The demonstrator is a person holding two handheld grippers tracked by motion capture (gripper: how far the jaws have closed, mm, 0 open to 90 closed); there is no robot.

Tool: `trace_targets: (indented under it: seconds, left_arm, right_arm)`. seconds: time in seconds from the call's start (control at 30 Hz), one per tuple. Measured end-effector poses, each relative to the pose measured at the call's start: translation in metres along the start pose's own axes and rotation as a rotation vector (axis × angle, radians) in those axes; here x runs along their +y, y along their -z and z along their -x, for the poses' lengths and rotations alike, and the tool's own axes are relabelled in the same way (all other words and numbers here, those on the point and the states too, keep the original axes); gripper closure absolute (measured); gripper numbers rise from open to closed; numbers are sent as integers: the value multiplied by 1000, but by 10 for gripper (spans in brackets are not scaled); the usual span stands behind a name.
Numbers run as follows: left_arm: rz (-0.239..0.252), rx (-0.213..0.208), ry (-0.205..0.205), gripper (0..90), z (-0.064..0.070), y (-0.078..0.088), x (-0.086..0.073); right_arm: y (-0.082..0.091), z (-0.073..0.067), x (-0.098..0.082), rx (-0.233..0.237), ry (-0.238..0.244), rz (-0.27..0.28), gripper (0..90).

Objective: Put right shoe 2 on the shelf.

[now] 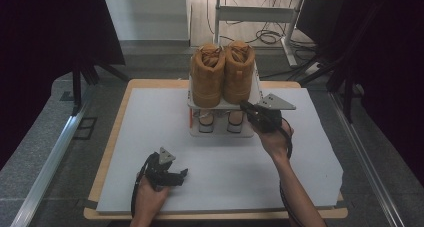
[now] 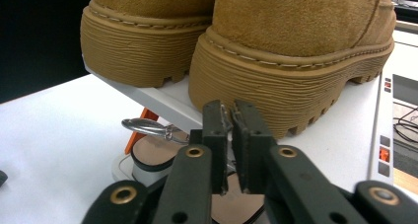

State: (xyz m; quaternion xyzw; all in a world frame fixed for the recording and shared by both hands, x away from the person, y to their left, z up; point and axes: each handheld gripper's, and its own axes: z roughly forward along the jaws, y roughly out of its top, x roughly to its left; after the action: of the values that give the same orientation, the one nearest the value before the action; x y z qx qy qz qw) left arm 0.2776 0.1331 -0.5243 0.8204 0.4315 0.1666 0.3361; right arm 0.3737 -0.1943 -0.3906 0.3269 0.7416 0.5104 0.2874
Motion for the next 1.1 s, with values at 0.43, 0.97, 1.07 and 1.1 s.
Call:
trace_targets:
  seconds: [0.43, 0.97, 1.07, 1.1]
  left_arm:
    - [3, 1, 3, 134, 0, 0, 0]
    - [0, 1, 0, 134, 0, 0, 0]
    - [0, 1, 0, 134, 0, 0, 0]
    - [1, 1, 0, 134, 0, 0, 0]
  right_arm:
    - [7, -3, 0, 28, 6, -9, 492]
    - [22, -1, -6, 56, 7, -15, 317]
    - [25, -1, -7, 62, -2, -17, 286]
    - [26, 0, -7, 61, -5, -17, 265]
